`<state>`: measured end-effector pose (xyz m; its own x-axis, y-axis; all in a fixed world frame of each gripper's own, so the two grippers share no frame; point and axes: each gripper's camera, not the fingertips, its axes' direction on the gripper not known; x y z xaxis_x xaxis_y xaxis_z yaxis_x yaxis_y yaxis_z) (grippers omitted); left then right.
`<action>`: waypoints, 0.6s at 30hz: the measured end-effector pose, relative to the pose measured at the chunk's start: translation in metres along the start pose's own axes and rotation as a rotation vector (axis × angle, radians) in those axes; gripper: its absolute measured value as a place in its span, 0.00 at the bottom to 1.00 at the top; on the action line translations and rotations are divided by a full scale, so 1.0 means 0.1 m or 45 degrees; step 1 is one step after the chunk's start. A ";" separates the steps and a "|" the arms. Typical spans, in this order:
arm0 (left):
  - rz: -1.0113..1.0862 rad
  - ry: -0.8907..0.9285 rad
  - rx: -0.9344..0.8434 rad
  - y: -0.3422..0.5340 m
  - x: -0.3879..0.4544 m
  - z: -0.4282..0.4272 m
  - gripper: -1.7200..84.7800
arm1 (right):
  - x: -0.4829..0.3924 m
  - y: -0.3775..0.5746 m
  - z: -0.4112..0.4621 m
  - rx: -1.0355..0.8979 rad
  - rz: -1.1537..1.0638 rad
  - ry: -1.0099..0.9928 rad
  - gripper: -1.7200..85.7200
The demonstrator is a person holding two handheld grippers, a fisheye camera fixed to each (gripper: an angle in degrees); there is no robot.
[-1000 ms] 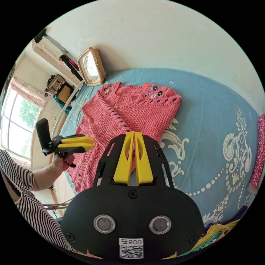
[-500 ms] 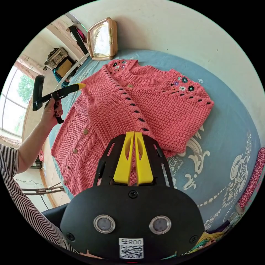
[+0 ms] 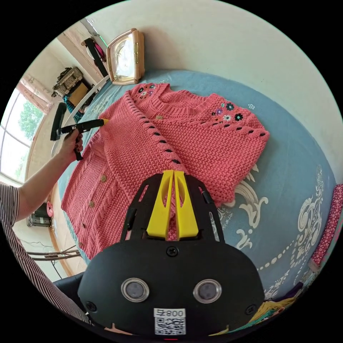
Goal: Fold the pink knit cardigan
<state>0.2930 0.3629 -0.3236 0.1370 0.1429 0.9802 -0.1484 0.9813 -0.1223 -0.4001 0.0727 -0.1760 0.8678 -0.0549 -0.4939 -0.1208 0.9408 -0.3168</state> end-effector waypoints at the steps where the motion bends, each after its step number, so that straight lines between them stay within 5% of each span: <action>1: 0.000 0.055 -0.012 0.01 -0.06 -0.04 0.03 | 0.02 0.02 -0.03 0.011 0.015 -0.008 0.02; 10: -0.128 0.252 -0.102 0.92 -0.63 -0.40 0.07 | 0.30 0.64 -0.17 0.032 0.188 -0.168 0.02; 18: -0.332 0.128 -0.275 1.73 -1.17 -0.93 0.11 | 0.35 1.40 -0.03 -0.188 0.337 -0.397 0.02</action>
<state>0.3421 0.5278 -0.4740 0.2402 -0.1146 0.9639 0.1136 0.9895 0.0893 -0.3879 0.2019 -0.2398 0.8988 0.3070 -0.3130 -0.4070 0.8495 -0.3356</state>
